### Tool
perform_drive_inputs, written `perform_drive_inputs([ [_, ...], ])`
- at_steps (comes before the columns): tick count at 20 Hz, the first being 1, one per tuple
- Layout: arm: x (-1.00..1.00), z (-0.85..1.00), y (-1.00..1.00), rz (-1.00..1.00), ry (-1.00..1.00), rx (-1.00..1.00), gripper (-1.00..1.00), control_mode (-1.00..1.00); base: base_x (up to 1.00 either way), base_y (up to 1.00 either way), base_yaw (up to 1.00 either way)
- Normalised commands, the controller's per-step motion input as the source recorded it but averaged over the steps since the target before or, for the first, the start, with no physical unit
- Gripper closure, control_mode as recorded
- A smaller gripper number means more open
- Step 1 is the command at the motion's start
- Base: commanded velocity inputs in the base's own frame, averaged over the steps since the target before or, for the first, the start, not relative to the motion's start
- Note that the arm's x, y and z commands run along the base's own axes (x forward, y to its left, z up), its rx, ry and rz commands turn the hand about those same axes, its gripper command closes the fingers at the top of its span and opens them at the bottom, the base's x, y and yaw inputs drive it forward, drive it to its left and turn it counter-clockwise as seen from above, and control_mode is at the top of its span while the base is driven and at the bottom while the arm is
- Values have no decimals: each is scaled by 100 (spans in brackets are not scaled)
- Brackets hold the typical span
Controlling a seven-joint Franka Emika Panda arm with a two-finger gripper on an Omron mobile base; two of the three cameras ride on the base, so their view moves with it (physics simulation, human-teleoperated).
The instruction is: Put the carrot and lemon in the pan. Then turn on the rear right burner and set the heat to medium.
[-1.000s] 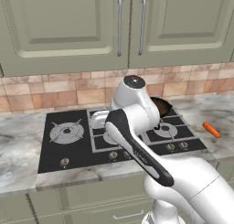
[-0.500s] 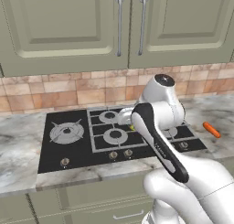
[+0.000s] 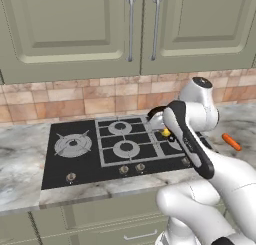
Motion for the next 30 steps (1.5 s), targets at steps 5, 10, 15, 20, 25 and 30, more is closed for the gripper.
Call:
perform_drive_inputs([
  [5, 46, 0, -69, 0, 1, 0, 100, -100, 0, 0, 0],
  [10, 34, -4, -57, 0, 0, 0, 100, -100, 0, 0, 0],
  [15, 33, -18, -37, 0, 0, 0, 100, -100, 0, 0, 0],
  [20, 42, -4, -23, 0, 0, 0, 100, -100, 0, 0, 0],
  [25, 37, -12, -22, 0, 0, 0, 100, -100, 0, 0, 0],
  [30, 40, -21, -17, 0, 0, 0, 100, -100, 0, 0, 0],
])
